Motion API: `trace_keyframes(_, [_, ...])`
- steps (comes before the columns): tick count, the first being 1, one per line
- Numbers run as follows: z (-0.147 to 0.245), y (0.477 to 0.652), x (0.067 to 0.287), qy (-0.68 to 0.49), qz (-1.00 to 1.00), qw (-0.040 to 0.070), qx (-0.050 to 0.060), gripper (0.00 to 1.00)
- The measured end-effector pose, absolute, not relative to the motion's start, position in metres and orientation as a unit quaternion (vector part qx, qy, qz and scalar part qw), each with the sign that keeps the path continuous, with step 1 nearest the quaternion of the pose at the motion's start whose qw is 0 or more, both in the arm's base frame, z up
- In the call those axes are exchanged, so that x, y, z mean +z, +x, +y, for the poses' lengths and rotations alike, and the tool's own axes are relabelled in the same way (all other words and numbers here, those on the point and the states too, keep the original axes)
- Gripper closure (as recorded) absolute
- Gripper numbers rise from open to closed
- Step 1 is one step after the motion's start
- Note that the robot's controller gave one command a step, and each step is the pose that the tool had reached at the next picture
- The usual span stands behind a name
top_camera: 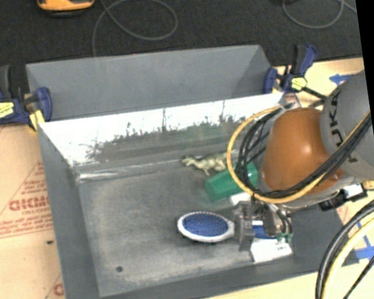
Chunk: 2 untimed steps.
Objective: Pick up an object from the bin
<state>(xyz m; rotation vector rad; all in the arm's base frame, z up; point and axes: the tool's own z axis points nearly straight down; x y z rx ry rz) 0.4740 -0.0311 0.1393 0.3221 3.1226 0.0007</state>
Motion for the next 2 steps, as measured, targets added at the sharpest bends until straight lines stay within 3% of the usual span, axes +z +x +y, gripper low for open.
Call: trace_keyframes(2, [-0.0313,0.4741,0.1488,0.102,0.995,0.001,0.0,1.0])
